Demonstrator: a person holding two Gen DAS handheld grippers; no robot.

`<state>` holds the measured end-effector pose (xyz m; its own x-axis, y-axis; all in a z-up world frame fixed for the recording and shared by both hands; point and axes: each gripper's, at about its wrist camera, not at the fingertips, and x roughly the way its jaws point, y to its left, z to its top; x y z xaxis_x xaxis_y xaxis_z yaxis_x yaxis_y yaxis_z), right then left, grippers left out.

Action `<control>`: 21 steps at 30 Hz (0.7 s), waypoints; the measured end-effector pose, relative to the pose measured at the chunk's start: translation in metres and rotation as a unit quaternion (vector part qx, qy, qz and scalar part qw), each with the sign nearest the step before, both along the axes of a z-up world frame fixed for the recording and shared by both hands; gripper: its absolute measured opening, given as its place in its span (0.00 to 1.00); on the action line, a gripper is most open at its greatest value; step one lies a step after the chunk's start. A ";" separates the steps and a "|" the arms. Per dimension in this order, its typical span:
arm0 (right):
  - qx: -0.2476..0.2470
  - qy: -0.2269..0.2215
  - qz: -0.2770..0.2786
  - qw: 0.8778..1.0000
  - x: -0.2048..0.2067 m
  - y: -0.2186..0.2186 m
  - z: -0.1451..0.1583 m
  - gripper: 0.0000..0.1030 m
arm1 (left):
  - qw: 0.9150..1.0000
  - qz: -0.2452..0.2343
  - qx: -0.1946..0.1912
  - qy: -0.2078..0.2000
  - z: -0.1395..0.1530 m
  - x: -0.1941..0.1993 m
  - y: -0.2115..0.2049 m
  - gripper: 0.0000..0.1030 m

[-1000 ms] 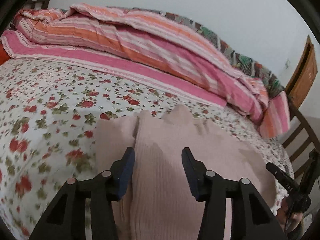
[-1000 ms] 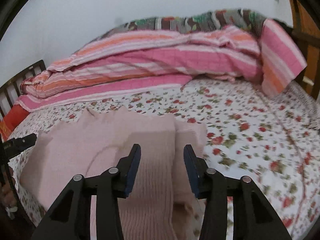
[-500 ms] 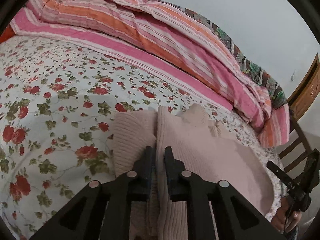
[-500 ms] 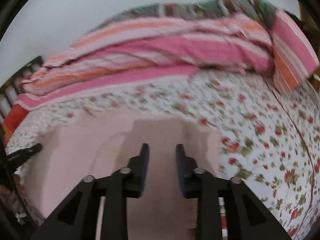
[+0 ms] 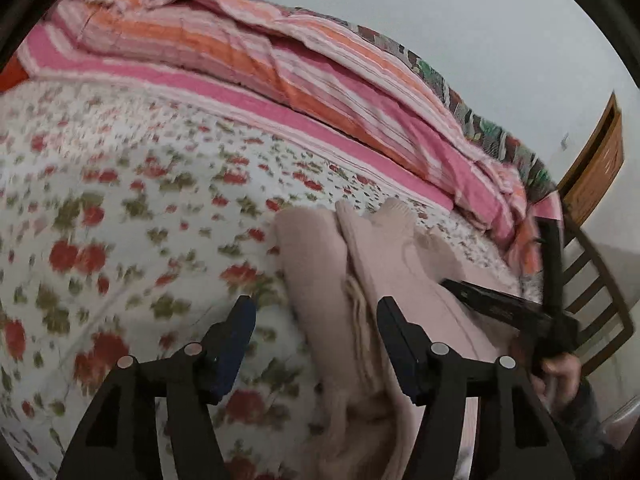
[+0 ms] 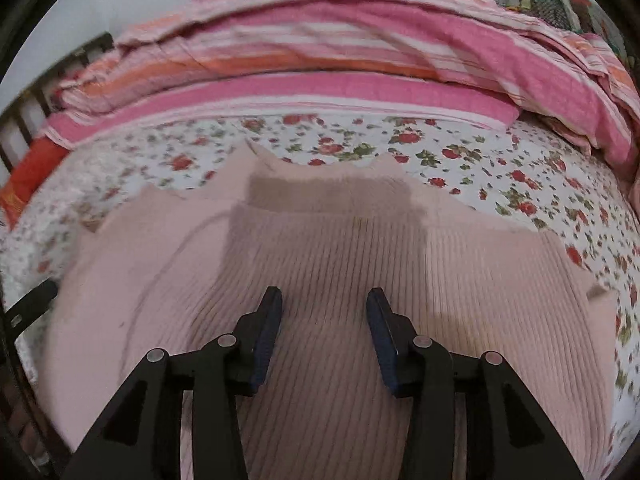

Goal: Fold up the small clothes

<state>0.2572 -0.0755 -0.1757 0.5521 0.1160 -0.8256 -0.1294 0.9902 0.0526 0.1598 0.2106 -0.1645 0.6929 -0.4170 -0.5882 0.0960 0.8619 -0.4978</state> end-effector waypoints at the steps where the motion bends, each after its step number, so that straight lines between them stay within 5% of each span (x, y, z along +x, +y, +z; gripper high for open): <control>1: -0.005 0.004 -0.002 1.000 0.005 0.001 -0.001 0.43 | 1.000 -0.004 -0.012 0.001 -0.003 -0.003 0.004 0.59; 10: -0.037 0.018 -0.030 0.999 0.029 0.010 -0.001 0.42 | 0.996 -0.053 -0.069 -0.015 -0.014 -0.033 0.009 0.59; 21: -0.023 -0.022 -0.006 0.999 -0.036 0.004 0.022 0.42 | 0.996 -0.074 -0.052 -0.006 -0.027 -0.070 -0.003 0.61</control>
